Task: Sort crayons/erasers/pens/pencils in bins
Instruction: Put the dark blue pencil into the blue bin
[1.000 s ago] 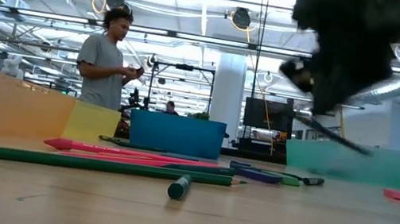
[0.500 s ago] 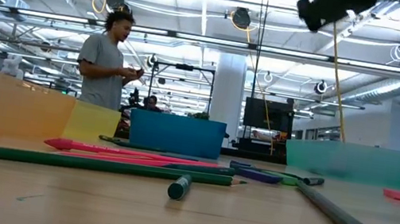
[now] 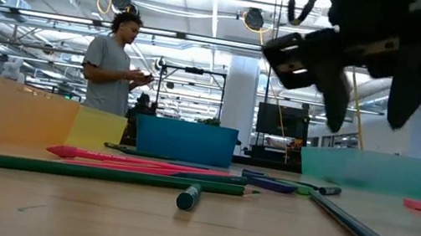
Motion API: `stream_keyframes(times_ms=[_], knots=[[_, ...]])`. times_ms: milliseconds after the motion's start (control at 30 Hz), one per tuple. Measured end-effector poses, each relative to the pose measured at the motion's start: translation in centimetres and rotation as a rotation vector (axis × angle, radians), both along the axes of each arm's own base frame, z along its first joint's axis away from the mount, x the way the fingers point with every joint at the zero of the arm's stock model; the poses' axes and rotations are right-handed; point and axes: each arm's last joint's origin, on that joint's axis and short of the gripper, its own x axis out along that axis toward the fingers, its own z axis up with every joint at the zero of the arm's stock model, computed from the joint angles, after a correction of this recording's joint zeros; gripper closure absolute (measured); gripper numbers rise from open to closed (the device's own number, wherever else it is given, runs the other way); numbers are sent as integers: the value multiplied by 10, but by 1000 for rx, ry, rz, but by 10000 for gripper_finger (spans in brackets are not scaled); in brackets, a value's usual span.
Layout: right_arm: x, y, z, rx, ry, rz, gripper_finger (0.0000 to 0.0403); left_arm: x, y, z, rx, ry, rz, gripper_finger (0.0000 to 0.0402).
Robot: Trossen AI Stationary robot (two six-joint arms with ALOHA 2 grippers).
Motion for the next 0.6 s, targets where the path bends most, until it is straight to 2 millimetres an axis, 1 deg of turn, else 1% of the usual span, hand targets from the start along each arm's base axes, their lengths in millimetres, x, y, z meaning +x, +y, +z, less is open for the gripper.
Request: stream_keyframes(times_ms=[133,267,367,500,600], knots=[[10,6,-17,0,-90,92,246,-1,-7,0,-7,-1,-16,204],[7,7,-33,72,-159,148,260,-3,-13,0,-45,-5,-24,204],[-2,5,-46,108,-229,210,270,0,-17,-2,-61,1,-20,204],[-12,-2,-65,121,-407,244,279,-1,-17,-2,-43,-6,36,204],[-12,-16,-73,182,-496,223,283,-1,-13,-1,-24,-16,111,204]])
